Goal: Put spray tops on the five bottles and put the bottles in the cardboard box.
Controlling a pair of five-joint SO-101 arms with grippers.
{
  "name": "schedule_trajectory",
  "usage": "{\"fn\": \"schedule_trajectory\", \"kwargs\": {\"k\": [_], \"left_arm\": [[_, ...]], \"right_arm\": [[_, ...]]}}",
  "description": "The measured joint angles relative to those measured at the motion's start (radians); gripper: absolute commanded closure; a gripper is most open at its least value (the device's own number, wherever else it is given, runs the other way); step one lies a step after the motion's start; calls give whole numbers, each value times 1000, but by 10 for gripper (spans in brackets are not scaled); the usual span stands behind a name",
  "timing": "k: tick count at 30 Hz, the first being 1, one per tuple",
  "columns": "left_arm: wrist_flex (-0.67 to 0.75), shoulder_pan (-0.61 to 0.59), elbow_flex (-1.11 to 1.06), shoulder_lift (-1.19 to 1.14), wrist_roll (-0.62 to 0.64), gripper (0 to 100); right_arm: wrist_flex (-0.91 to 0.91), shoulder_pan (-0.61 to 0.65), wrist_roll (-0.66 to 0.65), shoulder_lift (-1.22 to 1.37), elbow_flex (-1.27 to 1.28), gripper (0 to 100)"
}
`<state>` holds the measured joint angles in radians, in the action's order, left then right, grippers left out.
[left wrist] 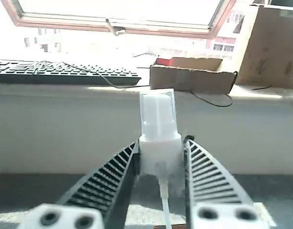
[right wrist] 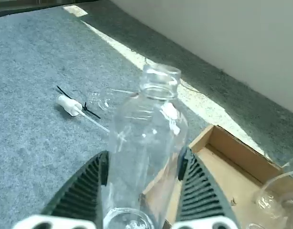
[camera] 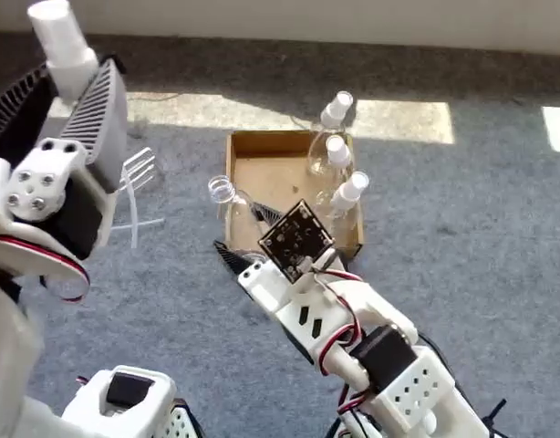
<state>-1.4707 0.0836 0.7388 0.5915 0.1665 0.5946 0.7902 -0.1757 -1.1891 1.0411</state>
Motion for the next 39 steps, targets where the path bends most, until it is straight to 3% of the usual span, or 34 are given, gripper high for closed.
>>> {"fn": "schedule_trajectory", "kwargs": {"k": [8,15,23,32,39], "left_arm": [[172,55,-203,2,5,878],[416,60,-525,20,5,878],[664,58,-893,189,5,878],[802,57,-1249,428,66,878],[806,55,-1221,502,75,878]], "right_arm": [[-172,86,0,-143,183,994],[-183,101,0,-387,341,994],[-157,127,3,-414,367,994],[-157,137,3,-417,367,994],[-157,137,3,-417,367,994]]}}
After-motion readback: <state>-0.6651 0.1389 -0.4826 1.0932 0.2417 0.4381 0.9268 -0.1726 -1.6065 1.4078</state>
